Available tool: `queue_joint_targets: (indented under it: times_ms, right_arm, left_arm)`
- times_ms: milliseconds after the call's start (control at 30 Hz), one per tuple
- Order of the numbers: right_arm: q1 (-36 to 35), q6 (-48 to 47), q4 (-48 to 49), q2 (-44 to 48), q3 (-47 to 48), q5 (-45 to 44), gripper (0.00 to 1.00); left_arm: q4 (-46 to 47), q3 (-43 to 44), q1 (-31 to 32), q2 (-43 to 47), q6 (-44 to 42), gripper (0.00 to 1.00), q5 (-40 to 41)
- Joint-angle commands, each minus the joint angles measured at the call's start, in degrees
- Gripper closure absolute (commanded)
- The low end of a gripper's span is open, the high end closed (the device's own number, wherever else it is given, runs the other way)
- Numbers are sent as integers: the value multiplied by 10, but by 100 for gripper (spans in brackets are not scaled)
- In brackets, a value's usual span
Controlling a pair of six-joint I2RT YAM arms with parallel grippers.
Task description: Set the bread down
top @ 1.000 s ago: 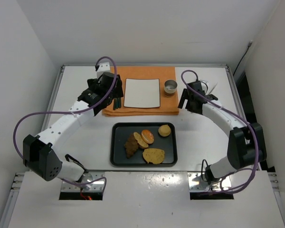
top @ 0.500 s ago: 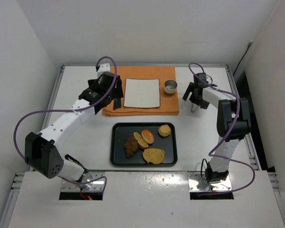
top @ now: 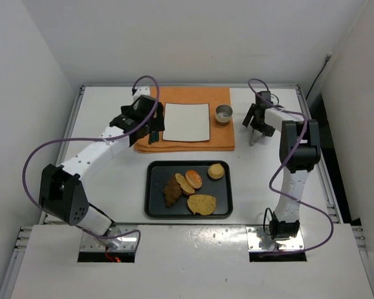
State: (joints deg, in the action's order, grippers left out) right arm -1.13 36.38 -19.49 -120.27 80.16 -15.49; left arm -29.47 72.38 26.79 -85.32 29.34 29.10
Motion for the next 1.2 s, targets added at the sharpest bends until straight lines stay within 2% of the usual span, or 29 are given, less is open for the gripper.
queue_joint_targets:
  times_ms: [0,167,400,500,600,700,733,800,900,1000,1167]
  right_arm:
    - [6,-13,13,-32,54,-25,7]
    - [12,-18,13,-57,77,-39,14]
    - [12,-24,1,-73,115,-69,12]
    - [17,-30,6,-73,115,-75,18]
    - [17,-36,16,-59,96,-82,33]
    - [17,-43,23,-8,65,-96,45]
    - [17,-43,23,24,55,-96,54]
    - [17,-48,17,59,43,-96,64]
    - [7,-66,-7,127,25,-88,65]
    - [1,-75,-73,167,25,-57,65]
    - [-5,-81,-146,331,-47,17,65]
  left_arm:
    - [23,19,-7,3,-9,0,-26]
    - [36,19,-12,3,-14,0,-39]
    - [42,30,-12,-9,-14,0,-50]
    - [42,30,-12,-14,-14,0,-55]
    - [42,30,-12,-14,-14,0,-55]
    - [42,30,-12,-14,-19,0,-66]
    - [42,30,-12,-14,-19,0,-73]
    - [42,30,-12,-8,-19,0,-81]
    - [42,30,-12,3,-19,0,-86]
    - [42,30,-12,9,-27,0,-93]
    - [42,30,-12,29,-27,0,-120]
